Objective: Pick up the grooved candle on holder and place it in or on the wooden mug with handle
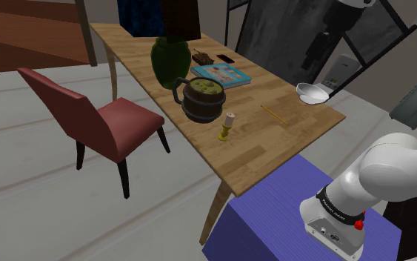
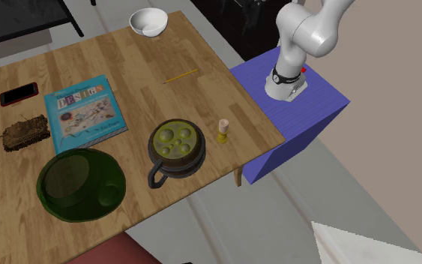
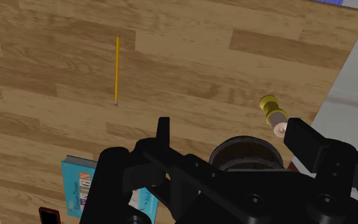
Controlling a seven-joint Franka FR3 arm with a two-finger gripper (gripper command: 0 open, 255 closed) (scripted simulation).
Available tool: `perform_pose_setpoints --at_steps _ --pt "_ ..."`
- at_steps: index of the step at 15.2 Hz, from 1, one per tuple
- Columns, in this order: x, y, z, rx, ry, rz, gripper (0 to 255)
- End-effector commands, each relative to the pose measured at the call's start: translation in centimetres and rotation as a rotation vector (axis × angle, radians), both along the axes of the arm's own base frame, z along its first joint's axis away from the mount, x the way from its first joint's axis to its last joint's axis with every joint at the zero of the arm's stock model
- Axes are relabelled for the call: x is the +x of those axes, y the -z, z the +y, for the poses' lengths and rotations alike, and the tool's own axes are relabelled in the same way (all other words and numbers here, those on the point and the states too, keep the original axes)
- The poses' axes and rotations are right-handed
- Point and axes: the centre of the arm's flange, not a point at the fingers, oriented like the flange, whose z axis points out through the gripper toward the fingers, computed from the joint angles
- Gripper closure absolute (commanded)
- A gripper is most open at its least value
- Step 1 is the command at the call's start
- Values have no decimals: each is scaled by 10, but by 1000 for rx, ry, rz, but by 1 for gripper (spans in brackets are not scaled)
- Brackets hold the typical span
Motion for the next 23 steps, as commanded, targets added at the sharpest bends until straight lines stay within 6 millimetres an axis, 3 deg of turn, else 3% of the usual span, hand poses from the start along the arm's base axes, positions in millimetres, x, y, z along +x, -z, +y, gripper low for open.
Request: perform_pose_setpoints --at_steps 1,23 --pt "0 0 0 0 0 0 0" --pt "149 213 119 139 -119 116 0"
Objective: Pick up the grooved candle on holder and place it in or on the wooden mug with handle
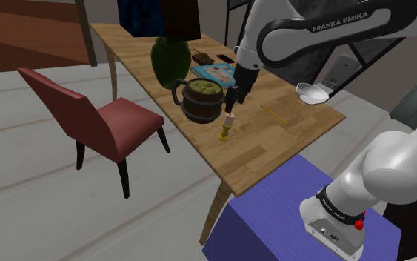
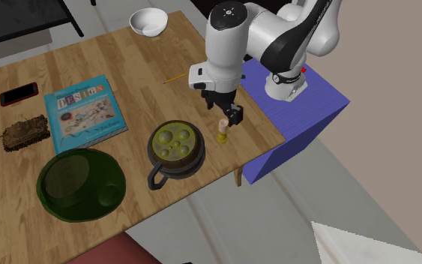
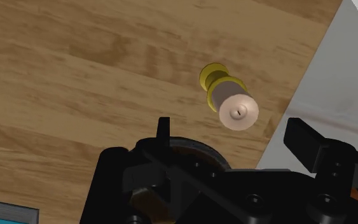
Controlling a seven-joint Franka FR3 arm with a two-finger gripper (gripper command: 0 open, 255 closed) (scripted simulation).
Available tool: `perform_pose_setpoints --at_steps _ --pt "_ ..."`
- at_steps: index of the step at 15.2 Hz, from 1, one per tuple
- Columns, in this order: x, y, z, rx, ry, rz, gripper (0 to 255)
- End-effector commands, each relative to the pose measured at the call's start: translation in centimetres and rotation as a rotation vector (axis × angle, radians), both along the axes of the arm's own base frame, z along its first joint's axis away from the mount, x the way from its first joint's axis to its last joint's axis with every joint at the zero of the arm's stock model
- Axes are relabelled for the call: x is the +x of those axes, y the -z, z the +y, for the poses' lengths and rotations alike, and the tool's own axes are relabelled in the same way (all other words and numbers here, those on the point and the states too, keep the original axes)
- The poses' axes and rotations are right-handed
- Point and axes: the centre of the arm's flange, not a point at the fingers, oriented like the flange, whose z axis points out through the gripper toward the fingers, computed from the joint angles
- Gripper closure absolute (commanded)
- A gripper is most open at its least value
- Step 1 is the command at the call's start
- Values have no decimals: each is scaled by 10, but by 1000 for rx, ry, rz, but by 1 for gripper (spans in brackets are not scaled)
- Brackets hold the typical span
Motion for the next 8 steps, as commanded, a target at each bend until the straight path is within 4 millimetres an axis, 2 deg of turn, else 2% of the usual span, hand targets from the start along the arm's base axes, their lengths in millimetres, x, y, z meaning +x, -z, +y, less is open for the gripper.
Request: perform_pose_setpoints --at_steps 1,8 --pt "13 21 14 14 -11 10 0" --pt "14 54 15 15 -12 11 0"
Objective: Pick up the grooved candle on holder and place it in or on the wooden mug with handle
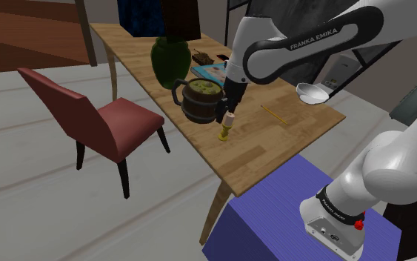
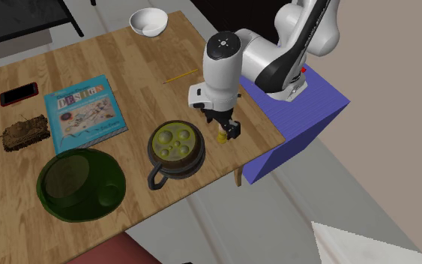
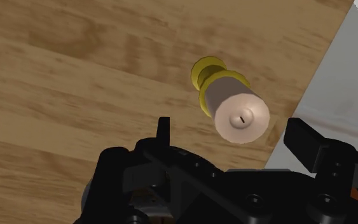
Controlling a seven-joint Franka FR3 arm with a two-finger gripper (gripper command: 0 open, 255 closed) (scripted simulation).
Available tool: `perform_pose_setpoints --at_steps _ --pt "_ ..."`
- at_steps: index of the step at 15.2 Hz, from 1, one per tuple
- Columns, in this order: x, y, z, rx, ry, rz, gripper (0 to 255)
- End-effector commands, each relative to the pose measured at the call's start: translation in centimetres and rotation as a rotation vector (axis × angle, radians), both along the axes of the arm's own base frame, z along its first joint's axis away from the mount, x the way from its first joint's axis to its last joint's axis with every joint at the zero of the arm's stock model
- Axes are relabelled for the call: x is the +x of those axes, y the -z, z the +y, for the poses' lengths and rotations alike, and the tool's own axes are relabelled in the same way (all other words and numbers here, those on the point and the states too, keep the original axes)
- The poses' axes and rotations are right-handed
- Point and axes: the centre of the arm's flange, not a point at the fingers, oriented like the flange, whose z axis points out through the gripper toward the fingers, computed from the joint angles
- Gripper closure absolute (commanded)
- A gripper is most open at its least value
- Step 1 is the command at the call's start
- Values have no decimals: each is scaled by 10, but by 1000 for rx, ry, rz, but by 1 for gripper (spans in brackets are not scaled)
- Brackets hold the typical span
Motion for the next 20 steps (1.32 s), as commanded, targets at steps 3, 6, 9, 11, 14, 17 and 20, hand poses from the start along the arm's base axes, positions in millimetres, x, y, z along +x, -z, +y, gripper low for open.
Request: perform_pose_setpoints --at_steps 3,6,9,11,14,17,20 --pt "-1 13 0 0 0 0 0" --pt "-1 13 0 0 0 0 0" --pt "-1 13 0 0 0 0 0" --pt "-1 13 0 0 0 0 255" --pt "-1 13 1 0 0 0 255" --pt "-1 13 0 0 0 0 255" --pt "-1 8 0 0 0 0 255"
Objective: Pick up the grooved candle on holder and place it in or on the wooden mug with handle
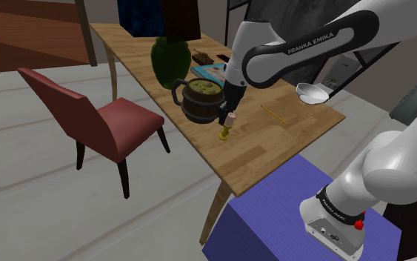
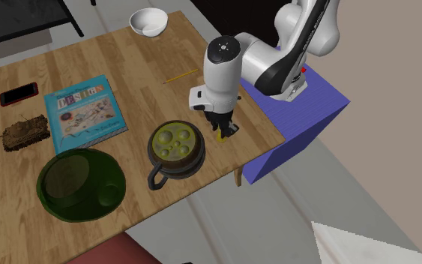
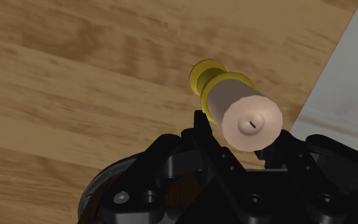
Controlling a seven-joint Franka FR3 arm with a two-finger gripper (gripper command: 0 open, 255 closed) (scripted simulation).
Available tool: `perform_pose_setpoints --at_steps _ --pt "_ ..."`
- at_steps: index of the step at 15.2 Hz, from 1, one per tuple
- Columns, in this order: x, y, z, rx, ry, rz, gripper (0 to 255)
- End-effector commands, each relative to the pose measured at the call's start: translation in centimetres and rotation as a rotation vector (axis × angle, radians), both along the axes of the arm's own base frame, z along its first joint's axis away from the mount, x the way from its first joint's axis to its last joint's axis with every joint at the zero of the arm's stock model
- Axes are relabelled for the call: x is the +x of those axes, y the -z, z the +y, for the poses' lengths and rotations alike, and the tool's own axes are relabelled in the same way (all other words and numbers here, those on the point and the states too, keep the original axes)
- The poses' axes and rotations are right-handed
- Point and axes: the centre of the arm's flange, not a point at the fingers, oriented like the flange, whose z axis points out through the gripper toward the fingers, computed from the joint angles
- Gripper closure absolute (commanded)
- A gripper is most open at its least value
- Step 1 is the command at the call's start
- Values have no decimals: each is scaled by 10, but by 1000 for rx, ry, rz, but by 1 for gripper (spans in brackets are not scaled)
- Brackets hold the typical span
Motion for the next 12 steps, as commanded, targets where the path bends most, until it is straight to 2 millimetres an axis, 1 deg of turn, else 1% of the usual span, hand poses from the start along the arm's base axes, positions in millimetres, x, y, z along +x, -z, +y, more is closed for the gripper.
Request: perform_pose_setpoints --at_steps 1,12 --pt "0 -8 0 0 0 1 255" --pt "0 -66 0 0 0 1 255"
